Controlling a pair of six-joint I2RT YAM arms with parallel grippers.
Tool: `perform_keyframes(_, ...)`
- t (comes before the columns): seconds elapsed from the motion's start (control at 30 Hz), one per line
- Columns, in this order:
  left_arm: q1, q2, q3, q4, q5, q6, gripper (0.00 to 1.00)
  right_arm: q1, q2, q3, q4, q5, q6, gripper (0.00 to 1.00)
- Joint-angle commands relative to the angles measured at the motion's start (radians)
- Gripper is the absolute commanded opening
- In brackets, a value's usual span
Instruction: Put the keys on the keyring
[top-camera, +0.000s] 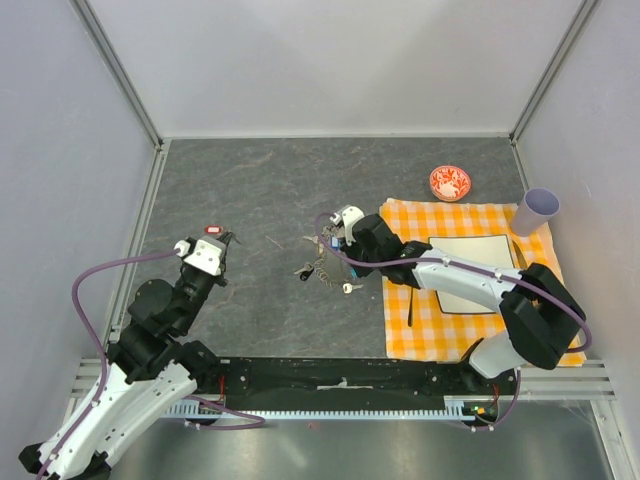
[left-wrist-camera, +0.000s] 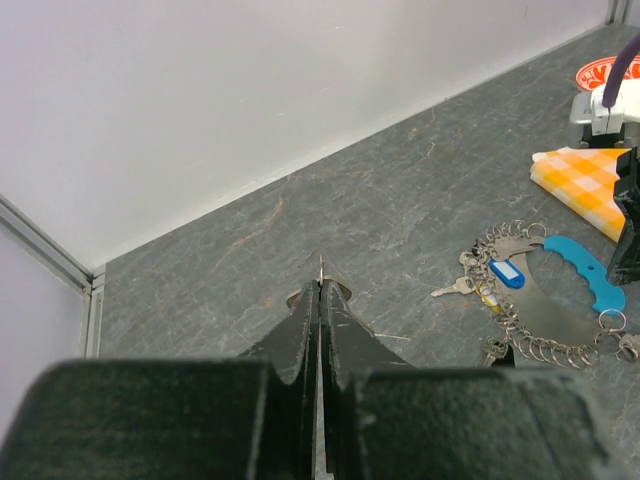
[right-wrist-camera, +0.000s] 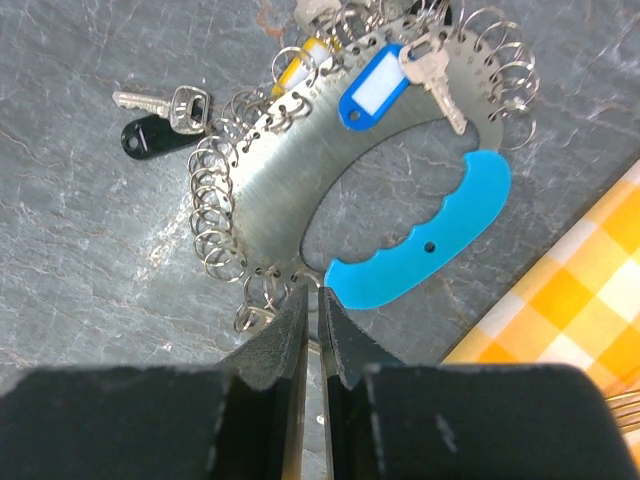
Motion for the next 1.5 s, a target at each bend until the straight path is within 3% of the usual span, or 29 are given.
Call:
perform_keyframes(0.0, 0.006, 0.005, 0.007, 0.031, 0.013, -0.036, 0.02, -0.001, 0.021, -0.035, 0.047, -0.059, 0.054, 0.15)
perform_keyframes(0.9, 0.009, 0.013, 0.007, 0.033, 0.016, -0.036, 0.02, -0.002, 0.083, -0.124, 0.210, -0.149, 0.046, 0.15)
perform_keyframes(1.13, 0.009, 0.048, 0.006, 0.033, 0.030, -0.053, 0.02, -0.002, -0.005, -0.121, 0.179, -0.046, 0.051, 0.20)
perform_keyframes(1.47, 0.003, 0.404, 0.193, -0.353, 0.341, -0.487, 0.02, -0.001, -0.273, -0.267, 0.189, 0.081, 0.123, 0.23)
